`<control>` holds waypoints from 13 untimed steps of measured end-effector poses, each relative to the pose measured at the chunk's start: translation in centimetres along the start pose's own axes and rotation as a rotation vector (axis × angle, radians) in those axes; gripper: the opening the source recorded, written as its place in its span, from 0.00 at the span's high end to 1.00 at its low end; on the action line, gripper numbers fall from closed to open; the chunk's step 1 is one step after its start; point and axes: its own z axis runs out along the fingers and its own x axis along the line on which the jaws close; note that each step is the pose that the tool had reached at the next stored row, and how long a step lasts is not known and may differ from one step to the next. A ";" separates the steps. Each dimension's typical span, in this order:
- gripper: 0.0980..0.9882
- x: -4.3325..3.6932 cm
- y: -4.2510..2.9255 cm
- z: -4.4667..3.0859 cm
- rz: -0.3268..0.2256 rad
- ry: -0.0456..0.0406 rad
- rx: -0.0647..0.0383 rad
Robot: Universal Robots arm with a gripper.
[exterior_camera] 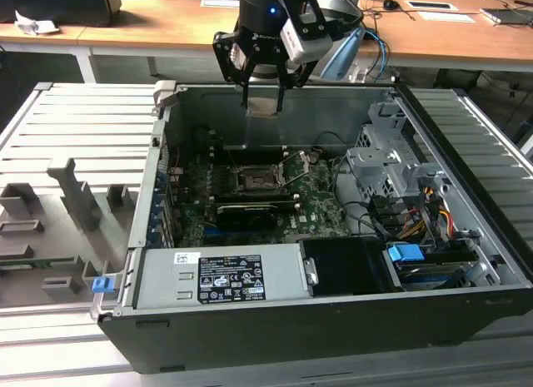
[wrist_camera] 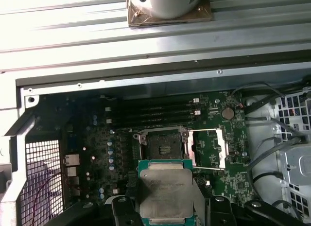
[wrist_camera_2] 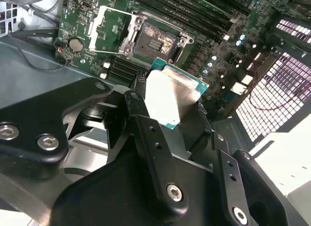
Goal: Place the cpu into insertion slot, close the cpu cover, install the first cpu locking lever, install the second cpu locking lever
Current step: 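Place the cpu into insertion slot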
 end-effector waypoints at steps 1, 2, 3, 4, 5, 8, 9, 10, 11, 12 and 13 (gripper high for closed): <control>0.52 0.00 0.00 0.01 0.002 -0.0001 0.000; 0.52 0.00 0.00 0.01 0.004 -0.0004 0.000; 0.52 0.00 0.00 0.01 0.008 -0.0007 0.000; 0.52 0.00 0.00 0.02 0.016 -0.0014 0.000; 0.52 0.00 0.00 0.03 0.023 -0.0020 0.000; 0.52 0.00 0.00 0.05 0.045 -0.0040 -0.001; 0.52 0.00 -0.01 0.06 0.053 -0.0048 -0.001; 0.52 0.00 -0.01 0.08 0.062 -0.0056 -0.001; 0.52 0.00 -0.01 0.09 0.068 -0.0061 -0.001; 0.52 0.00 -0.01 0.12 0.075 -0.0068 -0.002; 0.52 0.00 -0.01 0.17 0.081 -0.0073 -0.002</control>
